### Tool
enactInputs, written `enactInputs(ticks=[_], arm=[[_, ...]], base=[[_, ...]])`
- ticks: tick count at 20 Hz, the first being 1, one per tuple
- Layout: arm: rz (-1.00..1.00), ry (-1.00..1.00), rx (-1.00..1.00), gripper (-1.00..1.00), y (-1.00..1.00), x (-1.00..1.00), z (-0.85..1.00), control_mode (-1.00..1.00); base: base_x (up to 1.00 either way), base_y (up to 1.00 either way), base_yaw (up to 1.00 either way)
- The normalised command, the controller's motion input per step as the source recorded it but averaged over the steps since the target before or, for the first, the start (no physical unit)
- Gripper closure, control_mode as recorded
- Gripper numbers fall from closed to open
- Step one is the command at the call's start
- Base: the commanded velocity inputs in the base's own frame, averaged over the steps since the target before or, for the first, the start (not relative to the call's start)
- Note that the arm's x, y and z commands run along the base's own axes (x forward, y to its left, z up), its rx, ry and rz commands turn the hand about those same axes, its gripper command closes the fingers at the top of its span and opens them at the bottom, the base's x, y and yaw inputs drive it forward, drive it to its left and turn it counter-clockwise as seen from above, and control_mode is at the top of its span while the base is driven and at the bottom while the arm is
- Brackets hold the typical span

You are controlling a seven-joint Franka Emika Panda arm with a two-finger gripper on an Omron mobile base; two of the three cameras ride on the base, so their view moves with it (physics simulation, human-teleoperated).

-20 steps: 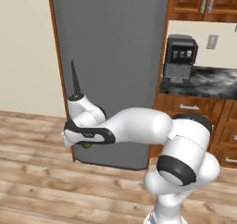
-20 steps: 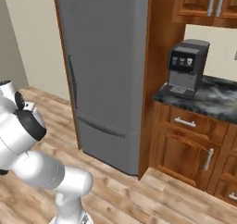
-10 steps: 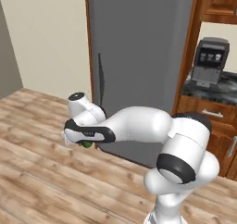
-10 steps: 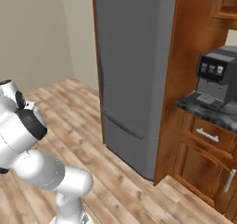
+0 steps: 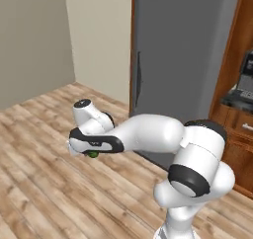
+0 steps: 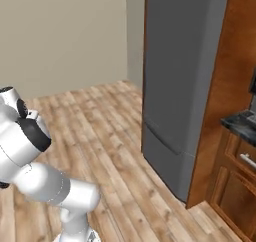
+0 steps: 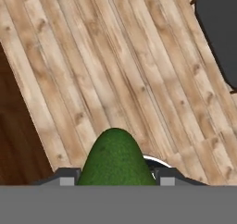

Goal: Turn on the sink faucet. Then move the avocado from the counter to the sink. Turn off the sink. Move the vegetable from the sink to the pot next to the stove. Finally move the pot to the rear left burner.

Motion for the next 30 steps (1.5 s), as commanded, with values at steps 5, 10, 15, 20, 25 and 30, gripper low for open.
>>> enactInputs(ticks=[5,10,15,20,25,30], arm=[[0.0,0.0,0.0,1.0,0.0,0.0,0.0,1.0],[0.0,0.0,0.0,1.0,0.0,0.0,0.0,1.0],[0.0,0.0,0.0,1.0,0.0,0.0,0.0,1.0],[0.0,0.0,0.0,1.0,0.0,0.0,0.0,1.0],[0.0,0.0,0.0,1.0,0.0,0.0,0.0,1.0],[0.0,0.0,0.0,1.0,0.0,0.0,0.0,1.0]], base=[[-0.24,-0.63,0.46],[-0.26,-0.81,0.45],[-0.27,-0.82,0.44],[-0.31,-0.74,0.45],[-0.36,-0.76,0.43],[-0.4,-0.66,0.41]])
